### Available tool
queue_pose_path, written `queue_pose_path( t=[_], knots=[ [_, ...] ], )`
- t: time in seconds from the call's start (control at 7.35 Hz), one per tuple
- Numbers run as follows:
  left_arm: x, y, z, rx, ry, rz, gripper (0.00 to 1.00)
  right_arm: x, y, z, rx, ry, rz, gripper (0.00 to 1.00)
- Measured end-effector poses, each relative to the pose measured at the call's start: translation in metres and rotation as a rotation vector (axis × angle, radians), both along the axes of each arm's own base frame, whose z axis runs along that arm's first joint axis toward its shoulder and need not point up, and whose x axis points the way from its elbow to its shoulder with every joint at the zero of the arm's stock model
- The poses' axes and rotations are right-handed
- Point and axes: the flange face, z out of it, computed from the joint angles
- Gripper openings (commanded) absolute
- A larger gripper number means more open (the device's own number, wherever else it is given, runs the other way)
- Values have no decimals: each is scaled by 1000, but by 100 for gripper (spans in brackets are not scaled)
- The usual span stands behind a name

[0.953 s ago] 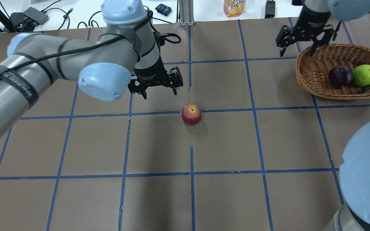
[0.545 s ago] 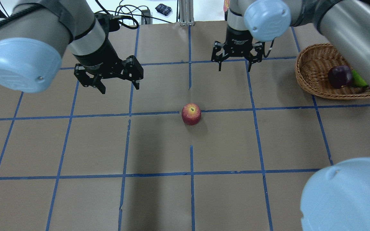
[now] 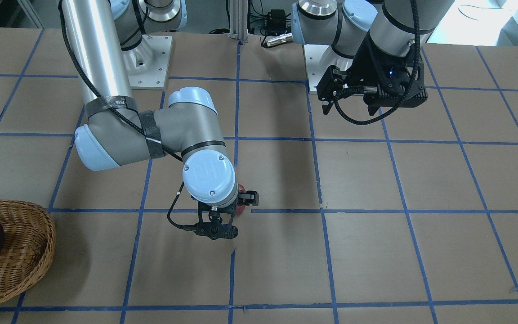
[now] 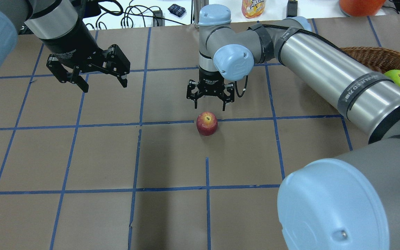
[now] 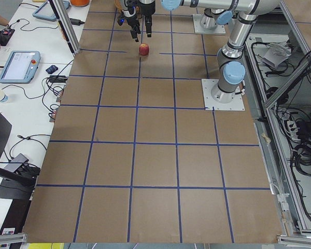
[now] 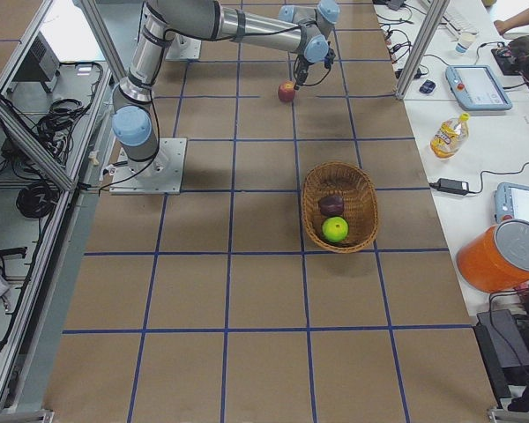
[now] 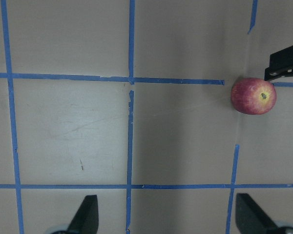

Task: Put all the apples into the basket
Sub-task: 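Lower the right gripper and grasp the red apple while the left withdraws, then carry the red apple into the basket and open the right gripper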

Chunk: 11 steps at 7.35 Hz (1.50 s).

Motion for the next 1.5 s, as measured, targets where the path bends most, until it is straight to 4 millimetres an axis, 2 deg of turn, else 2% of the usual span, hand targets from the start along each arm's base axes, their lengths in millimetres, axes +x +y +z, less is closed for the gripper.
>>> queue_pose_path(
  t=[0.27,0.54,0.68,0.82,0.95,1.23,1.36,1.5],
  knots=[
    [0,-2,0,-5,1,0,100,0,8,-27,29,1,-2,100],
    [0,-3,0,-6,1,0,100,1,12,-41,41,0,-2,100],
    [0,-3,0,-5,1,-1,100,2,14,-46,52,-4,-6,93],
    [0,-2,0,-6,1,-1,100,3,16,-52,67,-12,-18,31],
    [0,-2,1,-7,1,-2,100,4,17,-56,78,-15,-34,0],
    [0,-3,0,-5,1,-2,100,4,17,-55,76,-11,-51,0],
    [0,-2,0,-5,1,-2,100,1,11,-41,49,-14,-58,0],
    [0,-2,-1,-4,1,-2,100,-10,-2,-15,3,-21,-75,0]
  ],
)
